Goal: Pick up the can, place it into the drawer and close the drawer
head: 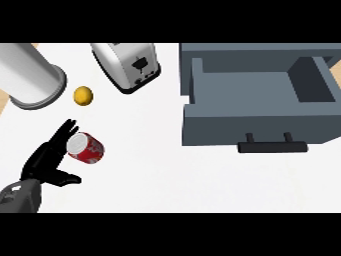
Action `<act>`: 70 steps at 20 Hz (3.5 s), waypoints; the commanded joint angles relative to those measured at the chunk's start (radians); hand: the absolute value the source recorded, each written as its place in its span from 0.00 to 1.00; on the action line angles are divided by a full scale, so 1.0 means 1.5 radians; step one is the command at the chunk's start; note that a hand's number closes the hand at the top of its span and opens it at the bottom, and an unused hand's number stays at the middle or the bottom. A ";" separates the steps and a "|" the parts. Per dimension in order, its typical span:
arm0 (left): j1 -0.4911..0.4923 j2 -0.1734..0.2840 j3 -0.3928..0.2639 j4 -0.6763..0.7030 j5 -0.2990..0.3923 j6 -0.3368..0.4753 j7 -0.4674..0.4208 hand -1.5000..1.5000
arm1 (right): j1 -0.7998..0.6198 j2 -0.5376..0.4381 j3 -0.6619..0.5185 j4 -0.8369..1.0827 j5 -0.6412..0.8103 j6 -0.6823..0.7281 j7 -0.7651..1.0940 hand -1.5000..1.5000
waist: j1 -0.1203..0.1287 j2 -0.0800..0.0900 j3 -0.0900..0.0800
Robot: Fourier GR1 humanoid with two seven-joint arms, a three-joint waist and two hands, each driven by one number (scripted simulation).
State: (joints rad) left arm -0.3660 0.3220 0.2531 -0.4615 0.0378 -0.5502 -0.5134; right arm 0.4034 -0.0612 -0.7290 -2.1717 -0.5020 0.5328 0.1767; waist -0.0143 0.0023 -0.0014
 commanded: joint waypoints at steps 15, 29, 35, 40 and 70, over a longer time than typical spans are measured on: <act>-0.080 -0.021 0.004 0.115 0.018 -0.110 -0.006 1.00 | 0.039 0.010 -0.034 -0.042 -0.084 0.032 0.058 0.00 | -0.003 -0.001 0.000; -0.073 -0.110 0.049 -0.053 0.101 0.055 0.030 1.00 | 0.012 0.025 -0.013 -0.051 -0.036 -0.016 0.049 0.00 | 0.017 -0.005 0.002; -0.077 -0.209 0.054 -0.206 0.137 0.228 0.100 1.00 | 0.033 0.040 0.003 -0.065 -0.023 -0.022 0.038 0.00 | 0.019 -0.008 0.002; -0.061 -0.214 -0.026 -0.375 0.151 0.325 0.178 1.00 | 0.081 0.041 -0.016 -0.064 -0.055 0.010 0.019 0.00 | 0.015 -0.010 0.002; -0.392 -0.215 -0.240 -0.497 0.135 0.706 0.502 1.00 | 0.054 0.040 0.017 -0.105 -0.058 -0.042 0.062 0.00 | -0.004 -0.002 0.001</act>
State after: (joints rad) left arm -0.8683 0.0001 -0.0795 -1.2421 0.2378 0.4446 0.2058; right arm 0.4463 -0.0121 -0.7089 -2.3028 -0.5744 0.4673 0.2729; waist -0.0166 0.0000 0.0002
